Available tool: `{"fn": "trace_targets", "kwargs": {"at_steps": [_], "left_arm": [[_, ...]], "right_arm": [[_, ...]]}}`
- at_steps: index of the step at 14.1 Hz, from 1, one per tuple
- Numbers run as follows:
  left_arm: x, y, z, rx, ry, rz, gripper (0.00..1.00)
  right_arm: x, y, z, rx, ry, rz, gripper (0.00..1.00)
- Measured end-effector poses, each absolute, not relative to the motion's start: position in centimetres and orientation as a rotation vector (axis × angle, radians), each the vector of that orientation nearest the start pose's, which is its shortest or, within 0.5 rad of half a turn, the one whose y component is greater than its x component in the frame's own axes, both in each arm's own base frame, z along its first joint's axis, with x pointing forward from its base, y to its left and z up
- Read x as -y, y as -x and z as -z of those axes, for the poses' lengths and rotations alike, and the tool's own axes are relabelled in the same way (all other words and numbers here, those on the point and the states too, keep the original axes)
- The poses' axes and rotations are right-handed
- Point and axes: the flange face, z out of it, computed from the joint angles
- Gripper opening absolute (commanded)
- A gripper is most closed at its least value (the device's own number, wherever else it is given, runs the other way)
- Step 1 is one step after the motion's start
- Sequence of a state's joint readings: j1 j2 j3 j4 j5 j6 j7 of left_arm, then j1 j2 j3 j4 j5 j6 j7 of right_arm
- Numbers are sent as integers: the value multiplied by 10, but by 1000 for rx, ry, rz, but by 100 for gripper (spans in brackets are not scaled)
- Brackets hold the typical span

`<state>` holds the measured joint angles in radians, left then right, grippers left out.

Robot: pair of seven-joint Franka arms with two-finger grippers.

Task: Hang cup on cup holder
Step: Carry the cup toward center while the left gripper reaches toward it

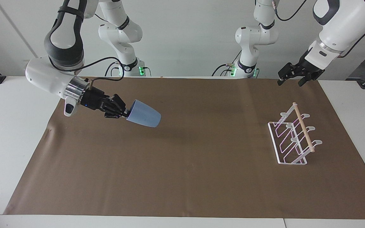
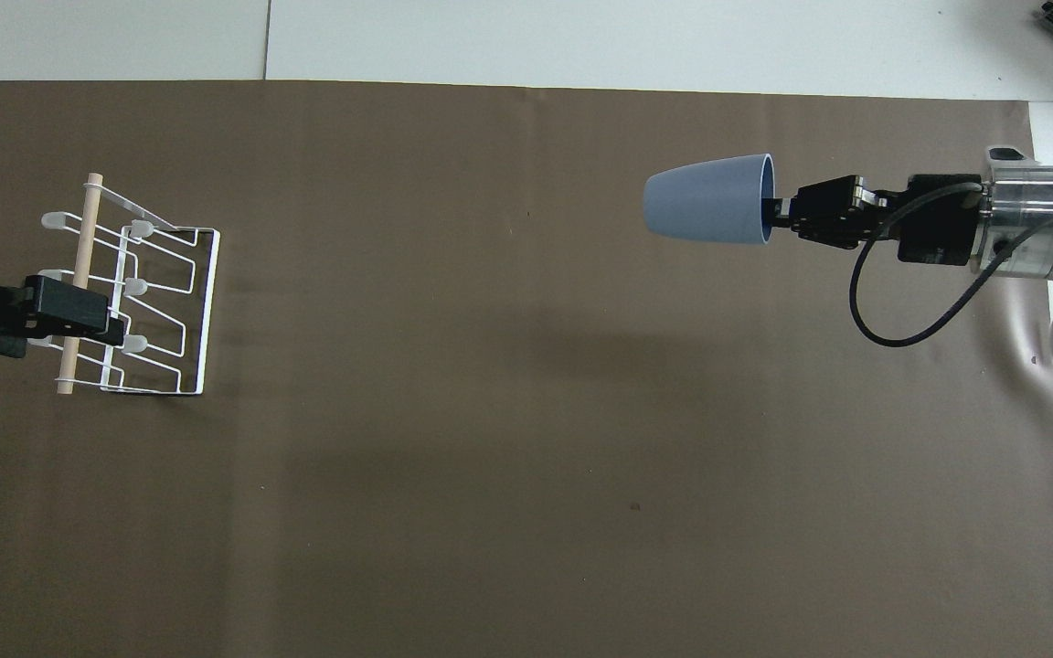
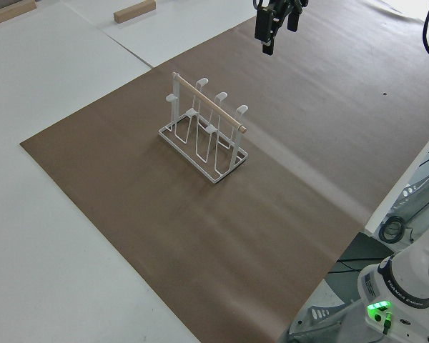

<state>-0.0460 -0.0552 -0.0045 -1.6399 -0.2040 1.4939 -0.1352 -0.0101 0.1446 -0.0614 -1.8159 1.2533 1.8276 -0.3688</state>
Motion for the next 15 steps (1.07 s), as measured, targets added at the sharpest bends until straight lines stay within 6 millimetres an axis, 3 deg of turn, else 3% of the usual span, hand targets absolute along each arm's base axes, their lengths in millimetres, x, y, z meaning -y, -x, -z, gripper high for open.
{"fn": "trace_targets", "kwargs": {"at_steps": [5,9,11,13,15], "left_arm": [[85,-538,-631,808,3409,-302,100],[121,-548,-642,1327,3366,-413,100],[150,-547,-647,1483,3325,-449,100],[183,-543,-653,1626,3267,-470,100],[212,-546,-662,1949,3129,-476,100]], "right_arm": [[-43,-593,-515,-102,1776,22,0],[-59,-591,-521,-199,1712,-74,0],[-83,-591,-514,-225,1727,-94,0],[-122,-590,-506,-252,1719,-83,0],[-163,-586,-502,-264,1726,-74,0]]}}
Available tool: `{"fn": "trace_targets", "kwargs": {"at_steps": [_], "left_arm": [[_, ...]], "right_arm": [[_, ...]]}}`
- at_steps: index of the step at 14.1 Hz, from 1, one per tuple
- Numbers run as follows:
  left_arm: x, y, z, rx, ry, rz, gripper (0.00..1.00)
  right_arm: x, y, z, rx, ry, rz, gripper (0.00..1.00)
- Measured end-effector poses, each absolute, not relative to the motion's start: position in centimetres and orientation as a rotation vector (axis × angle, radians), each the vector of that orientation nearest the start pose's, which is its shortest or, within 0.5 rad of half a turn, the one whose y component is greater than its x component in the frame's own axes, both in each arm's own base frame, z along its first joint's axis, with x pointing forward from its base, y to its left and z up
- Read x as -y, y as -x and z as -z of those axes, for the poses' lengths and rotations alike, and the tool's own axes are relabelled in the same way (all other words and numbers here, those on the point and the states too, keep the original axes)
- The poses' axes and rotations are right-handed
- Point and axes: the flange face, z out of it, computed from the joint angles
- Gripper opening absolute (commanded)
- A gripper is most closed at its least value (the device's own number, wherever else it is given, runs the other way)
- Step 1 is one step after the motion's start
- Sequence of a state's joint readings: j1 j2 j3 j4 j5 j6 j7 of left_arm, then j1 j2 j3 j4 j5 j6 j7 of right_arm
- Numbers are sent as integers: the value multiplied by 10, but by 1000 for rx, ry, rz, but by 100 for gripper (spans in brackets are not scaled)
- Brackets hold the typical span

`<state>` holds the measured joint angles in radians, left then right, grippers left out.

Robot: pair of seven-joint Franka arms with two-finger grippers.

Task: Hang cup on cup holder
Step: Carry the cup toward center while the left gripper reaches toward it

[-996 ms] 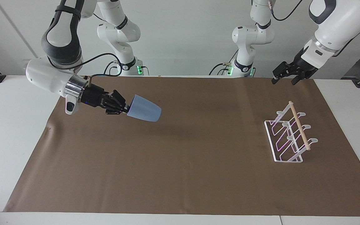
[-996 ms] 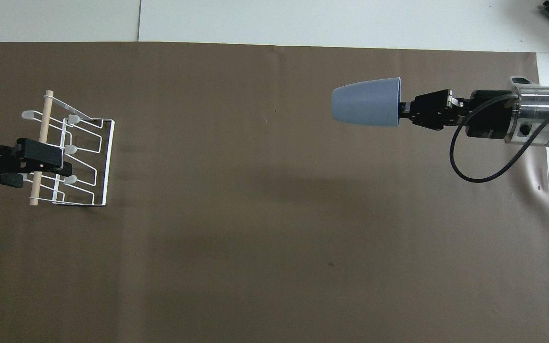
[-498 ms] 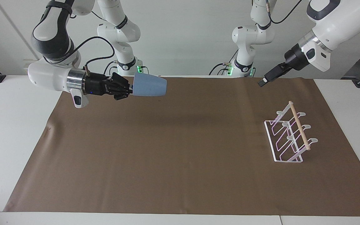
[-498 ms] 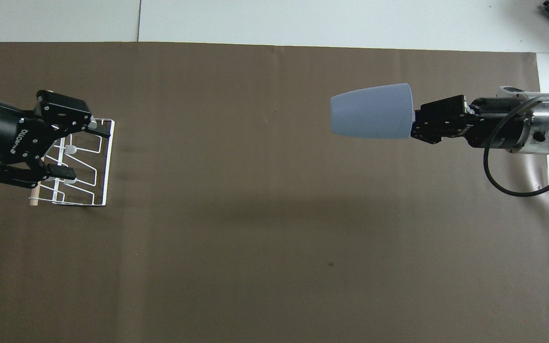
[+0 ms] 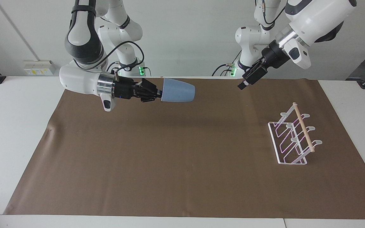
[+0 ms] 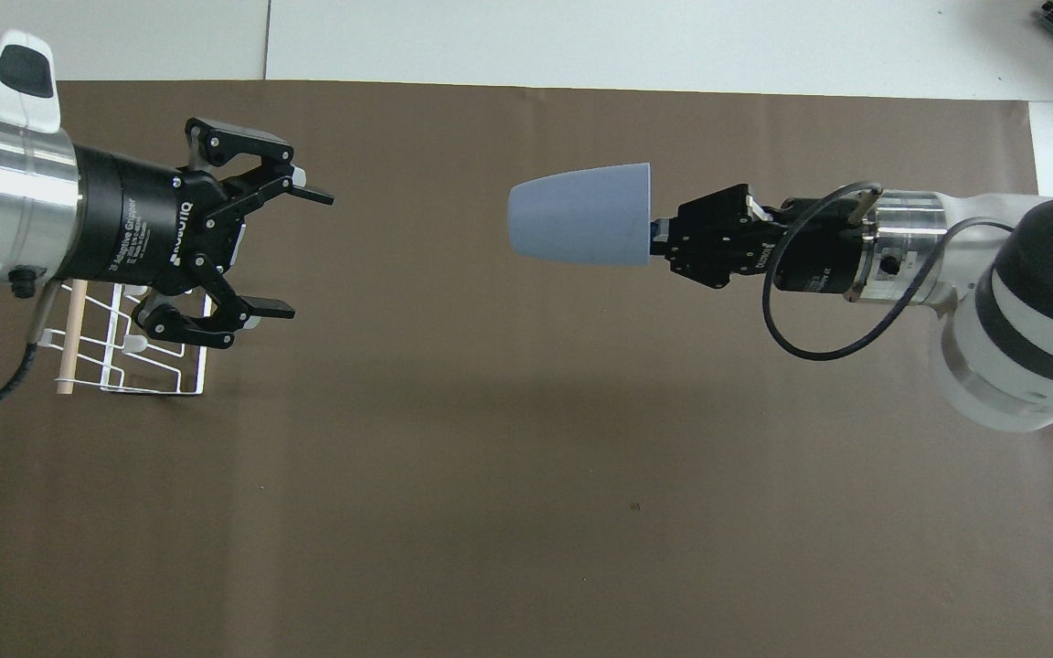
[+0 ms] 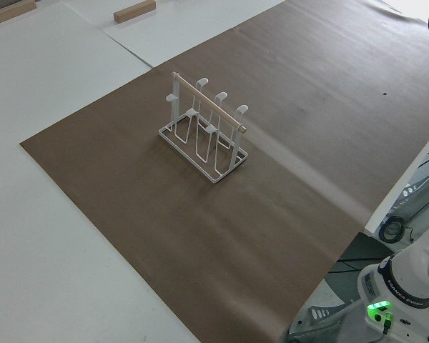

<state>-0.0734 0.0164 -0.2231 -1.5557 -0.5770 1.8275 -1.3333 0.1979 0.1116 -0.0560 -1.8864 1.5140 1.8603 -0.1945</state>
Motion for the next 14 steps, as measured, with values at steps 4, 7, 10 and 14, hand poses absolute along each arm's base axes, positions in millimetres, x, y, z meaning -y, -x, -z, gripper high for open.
{"fn": "trace_targets", "kwargs": {"at_steps": [4,7,10,14], "left_arm": [[247,-548,-670,-1661,-1854,385,100],[252,-551,-668,-1804,-1713,441,100],[270,-550,-656,-1900,-1642,523,100],[297,-556,-626,-1989,-1598,619,100]], "right_arm": [[-184,-583,-501,-262,1733,-70,0],[-180,-583,-499,-272,1733,-70,0],[-180,-581,-493,-281,1734,-80,0],[-179,-578,-492,-287,1731,-84,0]]}}
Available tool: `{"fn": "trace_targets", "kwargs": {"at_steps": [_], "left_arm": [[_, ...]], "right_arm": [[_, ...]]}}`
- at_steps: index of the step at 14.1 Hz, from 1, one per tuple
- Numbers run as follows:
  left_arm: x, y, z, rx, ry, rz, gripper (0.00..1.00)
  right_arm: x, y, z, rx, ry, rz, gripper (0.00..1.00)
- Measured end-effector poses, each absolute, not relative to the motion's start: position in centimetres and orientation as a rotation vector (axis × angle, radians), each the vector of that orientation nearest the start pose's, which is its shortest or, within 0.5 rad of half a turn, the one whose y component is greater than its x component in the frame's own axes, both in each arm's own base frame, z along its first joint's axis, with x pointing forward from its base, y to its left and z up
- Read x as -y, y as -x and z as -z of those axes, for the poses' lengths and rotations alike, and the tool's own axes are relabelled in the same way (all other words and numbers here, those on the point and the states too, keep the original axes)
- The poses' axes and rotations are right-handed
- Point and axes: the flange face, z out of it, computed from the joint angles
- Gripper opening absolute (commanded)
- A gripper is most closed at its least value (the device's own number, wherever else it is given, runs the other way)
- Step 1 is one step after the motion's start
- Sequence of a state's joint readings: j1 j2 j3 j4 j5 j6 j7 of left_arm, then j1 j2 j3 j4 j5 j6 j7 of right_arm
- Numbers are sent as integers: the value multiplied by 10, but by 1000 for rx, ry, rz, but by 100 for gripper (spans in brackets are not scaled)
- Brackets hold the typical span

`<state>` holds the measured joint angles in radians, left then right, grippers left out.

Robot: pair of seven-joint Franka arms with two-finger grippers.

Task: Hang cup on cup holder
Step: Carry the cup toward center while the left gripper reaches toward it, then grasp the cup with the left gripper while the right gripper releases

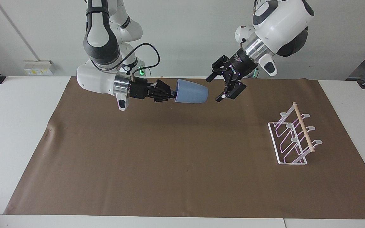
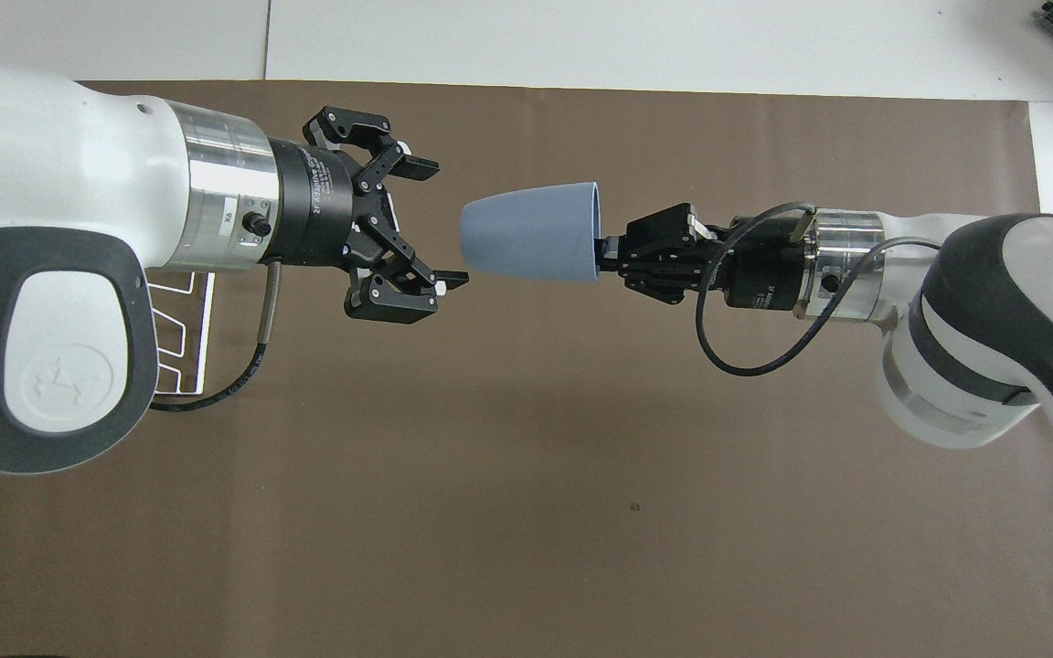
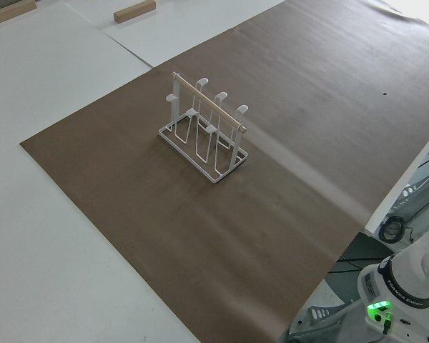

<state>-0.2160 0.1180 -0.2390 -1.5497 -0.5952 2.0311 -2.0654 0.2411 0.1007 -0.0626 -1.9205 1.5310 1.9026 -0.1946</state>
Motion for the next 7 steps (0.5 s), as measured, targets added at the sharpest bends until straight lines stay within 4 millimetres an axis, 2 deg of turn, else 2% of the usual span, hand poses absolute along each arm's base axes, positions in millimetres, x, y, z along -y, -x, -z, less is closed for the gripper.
{"fn": "trace_targets", "kwargs": {"at_steps": [3,7], "left_arm": [[315,-558,-612,-2003,-1590,644,100],[338,-548,-616,-1967,-1604,645,100]], "right_arm": [[-179,-577,-492,-288,1730,-84,0],[-178,-577,-491,-291,1731,-83,0]]}}
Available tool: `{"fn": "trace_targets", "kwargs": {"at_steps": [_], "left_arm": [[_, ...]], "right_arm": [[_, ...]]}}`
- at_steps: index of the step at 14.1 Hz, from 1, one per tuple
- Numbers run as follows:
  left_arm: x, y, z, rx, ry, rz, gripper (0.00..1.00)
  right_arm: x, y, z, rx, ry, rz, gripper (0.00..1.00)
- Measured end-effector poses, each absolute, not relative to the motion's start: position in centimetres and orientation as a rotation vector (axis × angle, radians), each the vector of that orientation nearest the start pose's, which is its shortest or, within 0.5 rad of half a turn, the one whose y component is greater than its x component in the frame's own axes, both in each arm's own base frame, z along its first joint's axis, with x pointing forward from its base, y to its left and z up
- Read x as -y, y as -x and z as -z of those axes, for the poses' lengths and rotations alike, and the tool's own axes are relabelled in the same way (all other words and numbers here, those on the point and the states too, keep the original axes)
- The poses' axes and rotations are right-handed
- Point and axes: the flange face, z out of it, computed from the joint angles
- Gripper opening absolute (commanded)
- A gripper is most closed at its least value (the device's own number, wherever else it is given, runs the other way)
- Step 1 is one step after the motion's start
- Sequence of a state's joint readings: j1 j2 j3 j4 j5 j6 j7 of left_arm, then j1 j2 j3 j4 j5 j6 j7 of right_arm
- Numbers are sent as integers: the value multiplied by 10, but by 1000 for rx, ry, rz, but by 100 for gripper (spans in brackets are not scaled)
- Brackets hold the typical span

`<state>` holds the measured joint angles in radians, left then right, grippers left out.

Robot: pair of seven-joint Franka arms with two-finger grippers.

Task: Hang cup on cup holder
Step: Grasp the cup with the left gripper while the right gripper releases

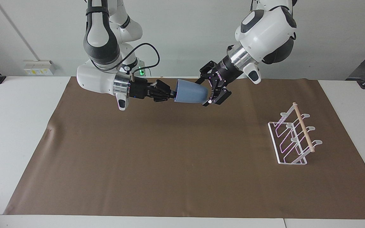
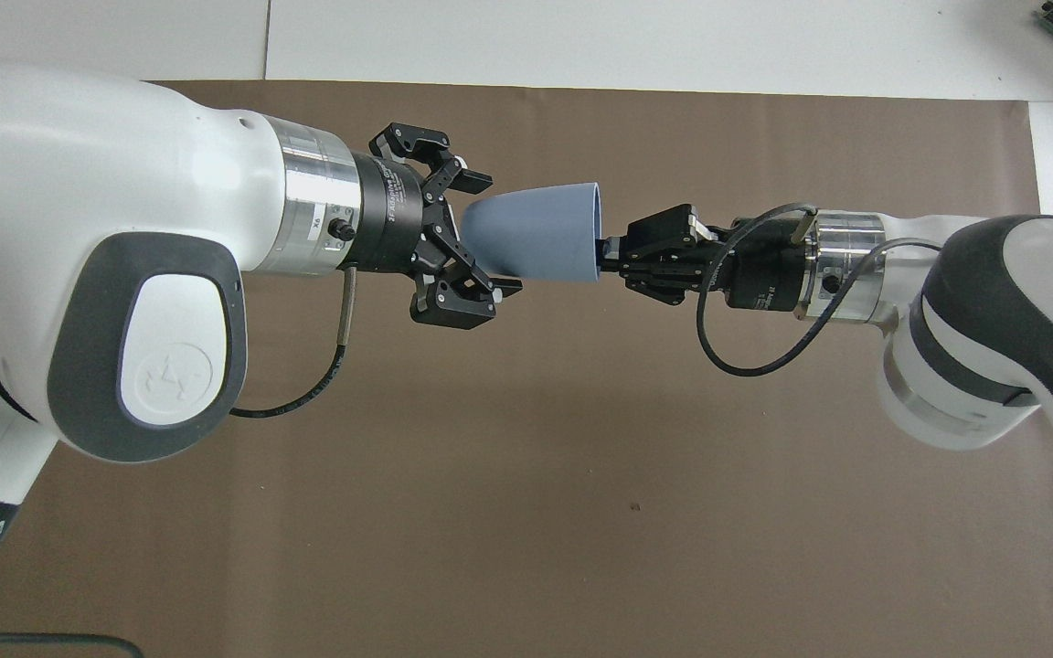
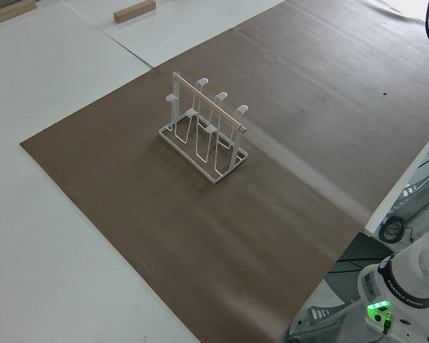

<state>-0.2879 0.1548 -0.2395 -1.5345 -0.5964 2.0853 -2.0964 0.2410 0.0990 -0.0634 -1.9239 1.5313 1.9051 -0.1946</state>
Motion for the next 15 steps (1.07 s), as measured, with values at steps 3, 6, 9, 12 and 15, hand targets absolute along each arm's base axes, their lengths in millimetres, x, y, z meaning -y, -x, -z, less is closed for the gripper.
{"fn": "trace_targets", "kwargs": {"at_steps": [3,6,9,12,15], "left_arm": [[346,-544,-618,-1954,-1609,639,83],[344,-546,-618,-1944,-1611,619,0],[345,-546,-618,-1923,-1639,599,0],[345,-545,-618,-1890,-1679,567,0],[344,-545,-619,-1851,-1718,544,0]], "right_arm": [[-178,-577,-491,-291,1731,-83,0],[-177,-578,-491,-295,1732,-80,0],[-177,-578,-490,-294,1733,-79,0],[-177,-578,-490,-294,1733,-79,0],[-177,-578,-490,-294,1732,-78,26]]}}
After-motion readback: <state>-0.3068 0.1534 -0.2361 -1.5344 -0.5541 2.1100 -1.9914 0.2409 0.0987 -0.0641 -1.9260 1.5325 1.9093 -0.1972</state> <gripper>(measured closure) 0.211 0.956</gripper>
